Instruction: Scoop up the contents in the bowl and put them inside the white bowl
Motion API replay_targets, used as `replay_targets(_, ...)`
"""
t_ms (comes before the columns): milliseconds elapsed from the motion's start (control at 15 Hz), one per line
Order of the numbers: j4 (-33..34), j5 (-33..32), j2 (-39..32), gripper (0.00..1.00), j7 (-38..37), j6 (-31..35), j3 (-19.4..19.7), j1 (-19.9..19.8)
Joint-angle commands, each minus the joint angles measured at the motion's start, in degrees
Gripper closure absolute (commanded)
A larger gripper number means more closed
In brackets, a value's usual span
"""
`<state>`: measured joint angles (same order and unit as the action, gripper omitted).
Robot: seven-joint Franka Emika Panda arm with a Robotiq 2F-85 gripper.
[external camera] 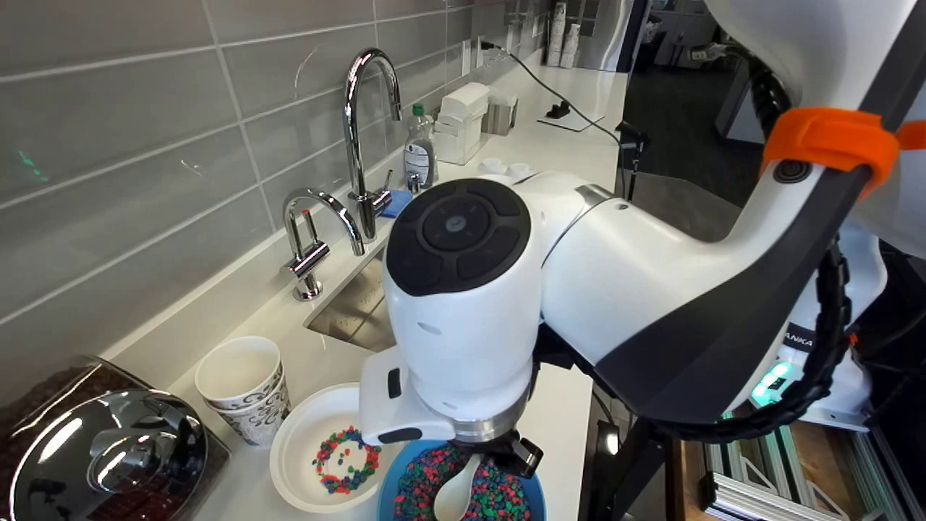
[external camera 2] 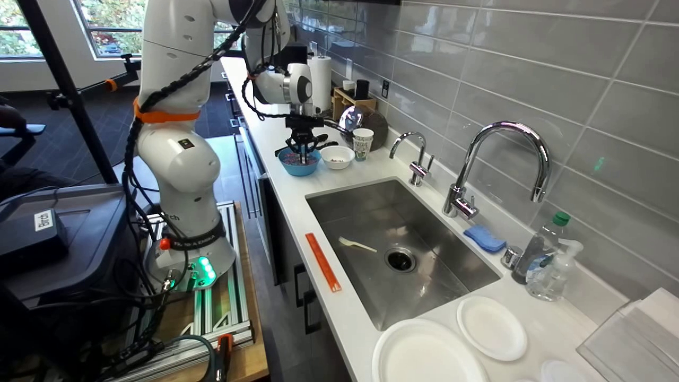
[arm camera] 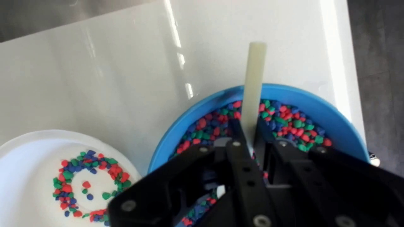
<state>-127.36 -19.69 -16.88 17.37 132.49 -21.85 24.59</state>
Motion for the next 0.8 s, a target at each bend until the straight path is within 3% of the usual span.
replay_targets(0, -0.2, -0.9, 3.8, 0.97, -2.5, -8.6, -0.4, 1.2)
replay_targets(533, 4.5, -1.5, 6.8, 0.97, -4.8, -26.6, -1.7, 2.2)
replay_targets(733, 6.9, -1.8, 5.5, 0.97, -4.3, -30.2, -2.0, 2.1)
